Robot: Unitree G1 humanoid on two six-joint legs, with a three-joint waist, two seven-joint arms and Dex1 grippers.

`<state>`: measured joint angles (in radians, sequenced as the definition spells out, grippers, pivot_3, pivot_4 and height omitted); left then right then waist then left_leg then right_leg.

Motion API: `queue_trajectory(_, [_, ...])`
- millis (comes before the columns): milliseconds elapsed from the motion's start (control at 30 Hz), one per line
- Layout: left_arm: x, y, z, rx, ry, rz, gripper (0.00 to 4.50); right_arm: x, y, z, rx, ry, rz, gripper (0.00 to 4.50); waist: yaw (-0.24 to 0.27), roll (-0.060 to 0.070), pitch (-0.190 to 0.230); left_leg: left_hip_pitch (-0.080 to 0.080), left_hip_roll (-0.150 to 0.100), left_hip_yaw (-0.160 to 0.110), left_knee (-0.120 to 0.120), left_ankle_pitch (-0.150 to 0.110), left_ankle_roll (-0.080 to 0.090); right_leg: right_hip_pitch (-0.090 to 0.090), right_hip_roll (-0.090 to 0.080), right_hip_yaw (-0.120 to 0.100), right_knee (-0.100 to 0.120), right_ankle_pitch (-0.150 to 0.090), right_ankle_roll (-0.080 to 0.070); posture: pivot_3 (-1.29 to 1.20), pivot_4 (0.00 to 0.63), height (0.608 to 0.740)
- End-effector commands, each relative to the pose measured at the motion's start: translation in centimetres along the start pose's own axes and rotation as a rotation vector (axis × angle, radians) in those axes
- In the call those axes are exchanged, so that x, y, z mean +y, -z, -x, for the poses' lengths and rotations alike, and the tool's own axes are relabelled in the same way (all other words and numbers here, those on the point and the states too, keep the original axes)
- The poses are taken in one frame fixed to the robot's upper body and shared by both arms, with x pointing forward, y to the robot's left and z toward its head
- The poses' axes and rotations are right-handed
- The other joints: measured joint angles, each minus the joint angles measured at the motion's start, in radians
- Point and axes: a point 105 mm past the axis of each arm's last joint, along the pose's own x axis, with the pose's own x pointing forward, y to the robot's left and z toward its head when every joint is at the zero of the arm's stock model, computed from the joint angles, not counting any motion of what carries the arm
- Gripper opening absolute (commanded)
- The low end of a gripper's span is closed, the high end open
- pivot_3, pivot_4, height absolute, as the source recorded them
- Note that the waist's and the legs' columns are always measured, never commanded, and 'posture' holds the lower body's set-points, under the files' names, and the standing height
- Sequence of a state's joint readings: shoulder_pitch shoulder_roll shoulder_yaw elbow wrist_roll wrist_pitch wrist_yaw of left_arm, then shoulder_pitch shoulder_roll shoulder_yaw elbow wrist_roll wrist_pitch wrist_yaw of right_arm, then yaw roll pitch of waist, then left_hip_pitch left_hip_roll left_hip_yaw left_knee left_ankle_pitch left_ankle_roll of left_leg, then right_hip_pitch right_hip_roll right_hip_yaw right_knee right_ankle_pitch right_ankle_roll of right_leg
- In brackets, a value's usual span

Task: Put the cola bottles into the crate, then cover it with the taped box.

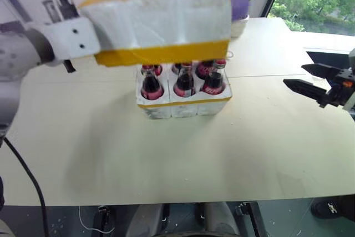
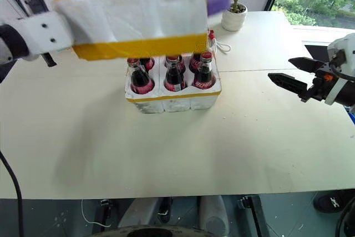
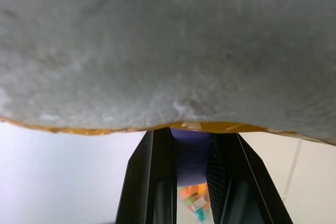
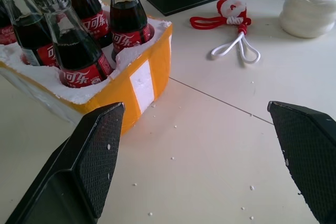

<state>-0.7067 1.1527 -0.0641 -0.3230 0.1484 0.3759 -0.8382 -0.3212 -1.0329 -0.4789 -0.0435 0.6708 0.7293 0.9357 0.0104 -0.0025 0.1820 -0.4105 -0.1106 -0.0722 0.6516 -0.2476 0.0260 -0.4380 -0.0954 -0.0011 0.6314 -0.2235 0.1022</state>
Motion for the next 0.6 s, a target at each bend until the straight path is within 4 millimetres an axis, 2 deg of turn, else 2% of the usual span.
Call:
queue_trajectory(33, [0.5,-1.5,0.1,-0.007,-0.01,-0.05,0.21,0.0,-1.1,0.1,-0.051,0.014,0.029,4.5,0.003,0.0,0.0,0.0,0.0,0.0,0.0,0.0,0.0,0.0,0.0,0.0,0.0,0.0,0.0,0.0,0.15,0.732])
queue_trajectory(133, [-0.1,-2.5,-0.7,-0.03,0.008,-0.043,0.21,0.0,-0.9,0.2,-0.064,0.028,0.011,4.5,0.004,0.0,0.0,0.001,0.0,0.0,0.001,0.0,0.0,0.002,0.0,-0.001,-0.001,0.0,0.0,0.0,0.15,0.732])
queue_trajectory(267, [-0.8,-2.2,-1.5,-0.009,0.029,-0.092,0.21,0.1,-0.7,0.3,-0.071,0.038,-0.001,4.5,0.002,0.0,0.0,0.001,0.0,0.0,0.002,0.0,0.001,0.003,0.0,-0.001,-0.001,0.0,0.0,0.0,0.15,0.732])
queue_trajectory(467, [-0.1,-2.6,-1.6,-0.006,0.04,-0.183,0.21,0.3,-0.4,0.6,-0.081,0.057,-0.01,4.5,0.001,0.0,0.0,0.002,0.0,0.0,0.001,0.0,0.001,0.003,0.0,-0.001,-0.001,0.0,0.0,0.0,0.15,0.732])
queue_trajectory(600, [-0.3,-2.1,-1.8,0.012,0.046,-0.23,0.21,0.3,-0.4,0.6,-0.093,0.069,-0.018,4.5,0.002,0.0,0.0,0.002,0.0,0.0,0.001,0.0,0.001,0.003,0.0,-0.001,-0.001,0.0,0.0,0.0,0.15,0.732])
